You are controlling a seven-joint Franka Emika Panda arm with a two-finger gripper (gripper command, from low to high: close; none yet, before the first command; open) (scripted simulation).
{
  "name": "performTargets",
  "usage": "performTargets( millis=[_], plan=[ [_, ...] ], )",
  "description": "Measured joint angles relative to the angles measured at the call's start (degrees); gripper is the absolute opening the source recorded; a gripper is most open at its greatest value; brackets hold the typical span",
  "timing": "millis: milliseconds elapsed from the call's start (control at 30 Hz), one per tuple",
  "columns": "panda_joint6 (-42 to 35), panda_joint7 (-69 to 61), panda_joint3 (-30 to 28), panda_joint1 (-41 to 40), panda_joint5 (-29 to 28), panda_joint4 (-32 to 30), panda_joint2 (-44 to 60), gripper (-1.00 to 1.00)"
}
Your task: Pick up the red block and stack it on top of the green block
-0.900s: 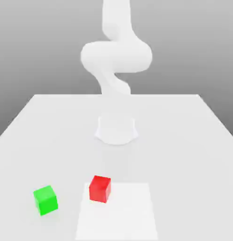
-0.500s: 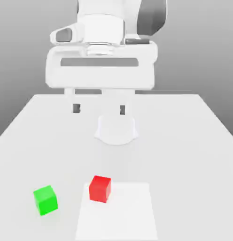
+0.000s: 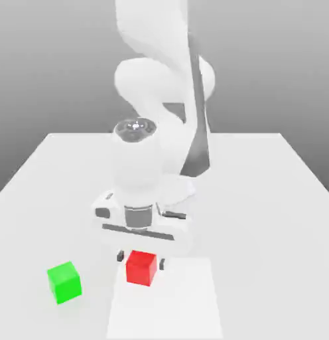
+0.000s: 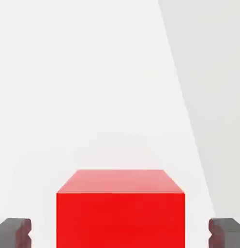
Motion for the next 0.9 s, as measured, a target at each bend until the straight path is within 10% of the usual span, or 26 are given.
performTargets(
  millis=[400,600,800,833,900],
  plan=[
    [-10.87,0.98,0.0,-0.42,-1.37,-1.7,-12.59,-1.0],
    [-20.51,-3.51,-7.2,-11.15,-1.14,8.82,-11.69,-1.0],
    [-13.13,-6.83,-5.49,-14.31,2.06,11.79,-1.24,-1.0],
    [-12.11,-7.07,-5.24,-14.47,2.39,11.86,-0.15,1.0],
    [-12.11,-7.07,-5.24,-14.47,2.39,11.86,-0.15,1.0]
  ],
)
